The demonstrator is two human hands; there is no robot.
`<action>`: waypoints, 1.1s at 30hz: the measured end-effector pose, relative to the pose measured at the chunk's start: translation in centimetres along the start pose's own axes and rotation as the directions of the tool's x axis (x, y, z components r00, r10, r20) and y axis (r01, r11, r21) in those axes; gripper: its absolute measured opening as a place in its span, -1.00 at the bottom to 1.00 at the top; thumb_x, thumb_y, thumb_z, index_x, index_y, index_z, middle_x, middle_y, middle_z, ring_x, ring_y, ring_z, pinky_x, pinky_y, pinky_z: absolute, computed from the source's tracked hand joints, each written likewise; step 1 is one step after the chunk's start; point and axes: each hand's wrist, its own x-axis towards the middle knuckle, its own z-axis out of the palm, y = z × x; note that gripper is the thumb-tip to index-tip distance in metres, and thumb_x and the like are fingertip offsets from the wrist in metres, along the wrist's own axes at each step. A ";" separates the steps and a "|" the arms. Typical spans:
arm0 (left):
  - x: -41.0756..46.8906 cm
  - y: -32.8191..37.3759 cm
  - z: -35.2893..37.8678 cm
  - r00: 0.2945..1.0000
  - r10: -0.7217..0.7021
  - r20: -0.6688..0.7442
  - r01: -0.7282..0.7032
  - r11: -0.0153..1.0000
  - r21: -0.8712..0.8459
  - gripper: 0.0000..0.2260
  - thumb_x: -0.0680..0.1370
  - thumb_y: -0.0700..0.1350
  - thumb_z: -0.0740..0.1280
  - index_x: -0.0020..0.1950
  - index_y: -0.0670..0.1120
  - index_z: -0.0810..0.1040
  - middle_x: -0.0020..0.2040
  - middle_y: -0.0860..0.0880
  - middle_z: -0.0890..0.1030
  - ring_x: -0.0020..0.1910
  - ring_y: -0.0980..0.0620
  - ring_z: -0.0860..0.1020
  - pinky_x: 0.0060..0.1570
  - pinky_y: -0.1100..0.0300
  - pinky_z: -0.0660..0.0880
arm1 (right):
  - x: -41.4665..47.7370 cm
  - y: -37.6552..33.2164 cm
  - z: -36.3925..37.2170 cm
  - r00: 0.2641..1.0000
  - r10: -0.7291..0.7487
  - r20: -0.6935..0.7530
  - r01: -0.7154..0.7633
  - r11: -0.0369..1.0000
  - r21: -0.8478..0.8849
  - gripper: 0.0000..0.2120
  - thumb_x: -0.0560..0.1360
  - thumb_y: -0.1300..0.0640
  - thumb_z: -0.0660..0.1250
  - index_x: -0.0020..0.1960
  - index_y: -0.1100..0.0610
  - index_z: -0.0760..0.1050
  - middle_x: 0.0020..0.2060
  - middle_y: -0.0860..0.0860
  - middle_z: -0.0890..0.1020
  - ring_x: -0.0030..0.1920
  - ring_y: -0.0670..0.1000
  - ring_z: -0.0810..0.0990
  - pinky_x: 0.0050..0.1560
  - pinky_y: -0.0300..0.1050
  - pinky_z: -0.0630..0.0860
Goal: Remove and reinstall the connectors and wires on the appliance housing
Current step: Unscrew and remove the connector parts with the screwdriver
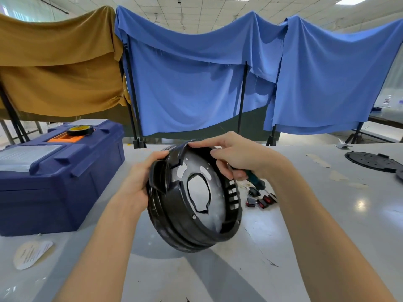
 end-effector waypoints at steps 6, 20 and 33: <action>0.4 -2.8 -2.0 0.987 -0.099 -0.123 0.073 0.977 -0.200 -0.70 0.55 -0.17 0.27 -0.30 -0.04 0.72 -0.33 -0.02 0.69 -0.40 0.04 0.65 -0.38 0.21 0.56 | 2.6 -0.3 1.4 0.990 0.088 0.111 -0.073 0.988 -0.137 -0.31 0.47 0.41 -0.07 0.39 -0.16 0.41 -0.62 0.07 0.45 -0.66 -0.03 0.20 -0.59 -0.27 0.23; -1.2 -7.0 -3.3 0.959 -0.219 -0.178 0.149 0.928 -0.341 -0.82 0.26 -0.36 0.50 -0.45 -0.11 0.68 -0.47 -0.07 0.64 -0.55 0.03 0.60 -0.65 0.22 0.48 | 5.2 2.5 4.5 0.948 0.236 0.215 -0.207 0.967 -0.149 -0.29 0.45 0.45 -0.09 0.36 -0.11 0.46 -0.61 0.07 0.45 -0.65 -0.04 0.22 -0.57 -0.26 0.24; -1.2 -5.3 -2.3 0.918 -0.324 -0.230 0.267 0.932 -0.246 -0.70 0.44 -0.32 0.28 -0.50 -0.26 0.59 -0.53 -0.18 0.59 -0.65 -0.08 0.54 -0.73 0.13 0.43 | 4.9 3.9 3.8 0.954 0.216 0.206 -0.237 0.968 0.083 -0.39 0.51 0.42 -0.07 0.31 -0.04 0.51 -0.60 0.06 0.38 -0.64 -0.05 0.17 -0.59 -0.29 0.18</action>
